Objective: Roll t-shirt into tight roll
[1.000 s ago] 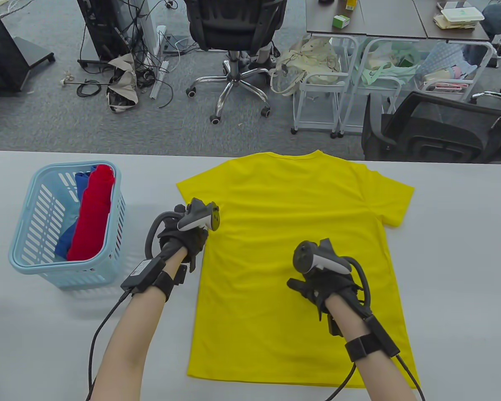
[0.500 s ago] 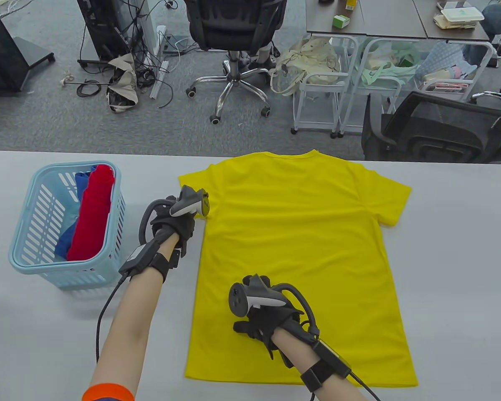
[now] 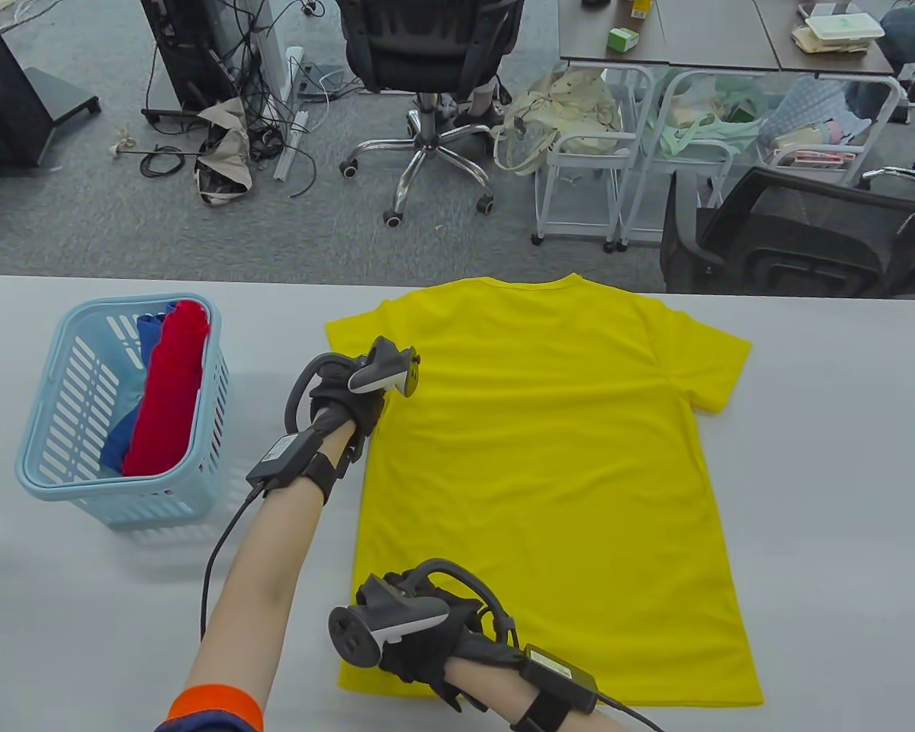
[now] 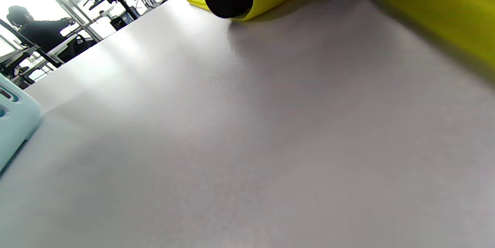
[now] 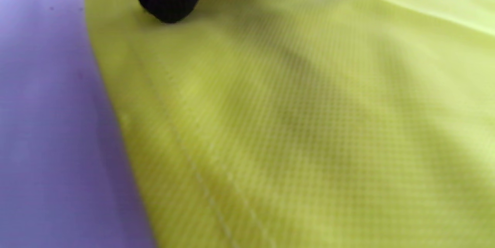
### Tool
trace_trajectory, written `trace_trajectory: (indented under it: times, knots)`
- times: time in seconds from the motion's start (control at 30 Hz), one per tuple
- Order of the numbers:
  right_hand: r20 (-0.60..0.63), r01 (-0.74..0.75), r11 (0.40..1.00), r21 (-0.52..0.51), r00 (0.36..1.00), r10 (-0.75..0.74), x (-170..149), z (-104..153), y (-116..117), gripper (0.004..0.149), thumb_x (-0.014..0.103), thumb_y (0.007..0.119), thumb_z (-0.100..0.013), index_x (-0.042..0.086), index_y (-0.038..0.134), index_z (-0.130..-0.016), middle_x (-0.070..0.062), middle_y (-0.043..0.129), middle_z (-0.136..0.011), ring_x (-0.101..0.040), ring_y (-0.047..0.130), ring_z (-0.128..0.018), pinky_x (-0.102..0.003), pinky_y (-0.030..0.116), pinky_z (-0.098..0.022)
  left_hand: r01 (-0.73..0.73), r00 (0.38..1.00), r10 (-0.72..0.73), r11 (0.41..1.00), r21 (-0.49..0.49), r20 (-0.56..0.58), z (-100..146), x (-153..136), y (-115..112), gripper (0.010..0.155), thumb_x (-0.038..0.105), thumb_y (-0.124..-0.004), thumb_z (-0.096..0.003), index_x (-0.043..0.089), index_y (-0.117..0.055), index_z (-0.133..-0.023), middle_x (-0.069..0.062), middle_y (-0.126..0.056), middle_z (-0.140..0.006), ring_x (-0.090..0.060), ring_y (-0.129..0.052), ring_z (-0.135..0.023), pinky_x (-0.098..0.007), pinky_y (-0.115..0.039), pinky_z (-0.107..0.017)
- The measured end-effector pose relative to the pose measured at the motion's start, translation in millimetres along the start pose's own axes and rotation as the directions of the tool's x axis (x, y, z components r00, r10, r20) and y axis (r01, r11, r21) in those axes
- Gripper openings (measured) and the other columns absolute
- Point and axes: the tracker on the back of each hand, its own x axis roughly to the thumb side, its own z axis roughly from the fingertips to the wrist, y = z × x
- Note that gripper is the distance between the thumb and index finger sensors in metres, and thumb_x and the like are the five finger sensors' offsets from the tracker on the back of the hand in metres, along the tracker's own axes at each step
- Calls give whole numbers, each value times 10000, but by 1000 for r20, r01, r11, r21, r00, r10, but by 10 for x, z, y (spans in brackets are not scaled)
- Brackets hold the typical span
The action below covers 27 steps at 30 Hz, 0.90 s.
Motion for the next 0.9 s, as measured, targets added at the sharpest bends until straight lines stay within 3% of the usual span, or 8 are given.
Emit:
trace_trajectory:
  times: [0.2,0.57,0.77,0.83,0.9]
  knots:
    - [22,-19,999,-51,1000,20,34,20,8,408,349,767,-562,307,641,-948,-81,586,-1019,-302,655,-883,-560,506,-716,12,1000,-14,994,111,15,22,101,83,447,459,-613,-565,501,-442,-975,135,-627,-1080,-104,-777,-938,-449,-588,-841]
    - [104,142,989,-46,985,-137,-49,23,-54,408,330,694,-583,239,598,-970,-102,587,-1000,-286,669,-853,-555,519,-705,88,996,-90,979,184,4,40,-21,-38,439,442,-582,-559,435,-470,-983,140,-717,-991,-95,-836,-866,-454,-649,-808]
    - [222,262,954,-148,949,-226,4,103,-466,407,332,686,-587,244,590,-973,-103,584,-1000,-278,671,-852,-549,525,-705,110,988,-79,961,253,-131,203,-494,65,441,437,-590,-551,422,-488,-979,127,-735,-982,-108,-854,-851,-452,-680,-782]
    - [293,396,902,-172,895,-337,-56,199,-649,404,327,686,-591,244,590,-974,-107,578,-1003,-280,666,-855,-550,520,-706,107,982,-57,954,281,-181,306,-678,157,439,437,-586,-553,423,-484,-979,125,-732,-986,-111,-852,-856,-456,-675,-787]
    - [313,433,881,-190,877,-363,-149,276,-731,402,331,693,-589,248,600,-972,-100,587,-1002,-276,675,-853,-548,529,-704,76,982,-19,951,299,-189,360,-770,242,439,438,-579,-556,424,-474,-982,126,-725,-992,-112,-849,-863,-459,-670,-791]
